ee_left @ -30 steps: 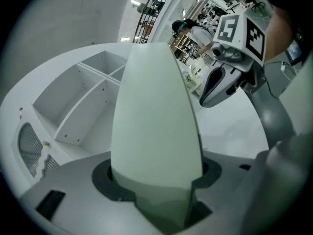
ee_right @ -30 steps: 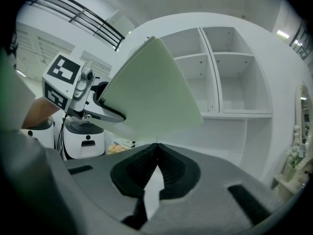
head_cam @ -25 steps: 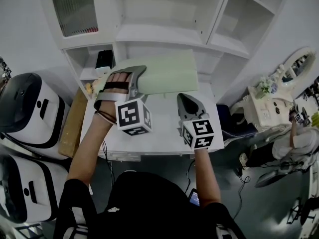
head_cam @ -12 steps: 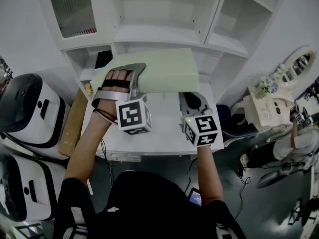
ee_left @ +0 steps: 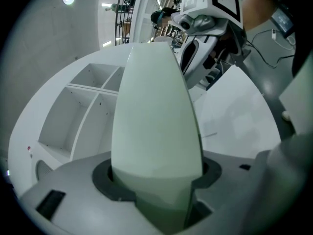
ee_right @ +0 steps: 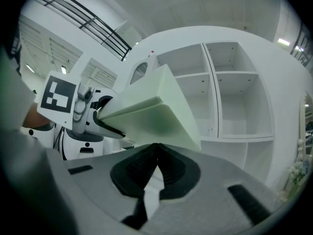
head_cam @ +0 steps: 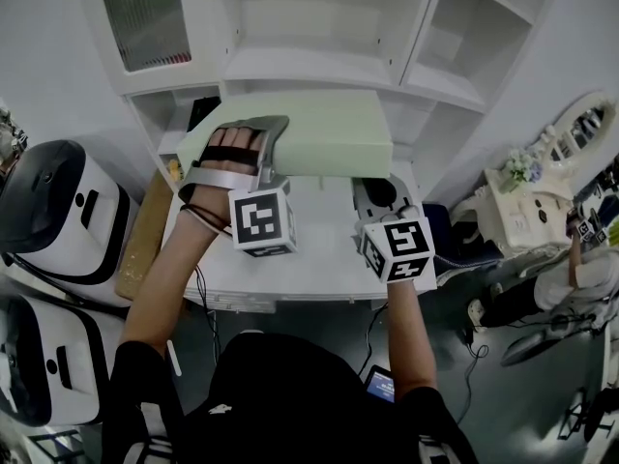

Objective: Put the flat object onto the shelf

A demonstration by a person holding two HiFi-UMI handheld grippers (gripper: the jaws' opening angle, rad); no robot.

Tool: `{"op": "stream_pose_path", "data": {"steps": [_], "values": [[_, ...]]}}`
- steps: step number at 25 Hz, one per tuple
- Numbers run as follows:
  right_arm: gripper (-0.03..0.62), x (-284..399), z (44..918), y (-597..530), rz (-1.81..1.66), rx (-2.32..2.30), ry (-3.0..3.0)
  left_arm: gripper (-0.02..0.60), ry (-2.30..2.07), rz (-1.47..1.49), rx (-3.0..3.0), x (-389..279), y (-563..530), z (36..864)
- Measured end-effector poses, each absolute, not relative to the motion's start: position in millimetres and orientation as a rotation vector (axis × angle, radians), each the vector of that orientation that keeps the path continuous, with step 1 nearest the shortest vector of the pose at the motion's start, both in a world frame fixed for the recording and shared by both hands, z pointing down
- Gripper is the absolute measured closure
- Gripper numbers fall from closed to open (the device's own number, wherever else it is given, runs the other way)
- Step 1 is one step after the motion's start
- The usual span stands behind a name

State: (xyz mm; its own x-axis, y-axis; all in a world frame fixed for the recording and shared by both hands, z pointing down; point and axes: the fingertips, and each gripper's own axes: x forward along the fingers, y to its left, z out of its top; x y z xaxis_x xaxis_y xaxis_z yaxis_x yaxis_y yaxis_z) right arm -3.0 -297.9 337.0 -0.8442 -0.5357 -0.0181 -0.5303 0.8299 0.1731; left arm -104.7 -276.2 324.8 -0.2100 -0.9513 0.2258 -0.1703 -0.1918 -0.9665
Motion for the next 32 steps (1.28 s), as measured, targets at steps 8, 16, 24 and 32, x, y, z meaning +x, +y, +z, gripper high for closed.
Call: {"op": "stream_pose_path", "data": {"steps": [8,16,24,32], "values": [[0.595,-3,326,-294,-0.299,0.857,-2.995,0.307,1.373,-1.508,-1.277,-110,-276,319],[0.595,-5,320,-295,-0.316,0.852,-2.991,0.307,1.345,-1.535,-1.299,-107,-274,314],[0.595,-6,306,-298,-0.363,0.854,-2.987,0.307,1.327,-1.536,-1.246,-106,-276,298],[0.595,-8,293,-304,-0.389,0.863,-2.994,0.307,1.291,-1.513,-1.178,-101,-285,276]]}}
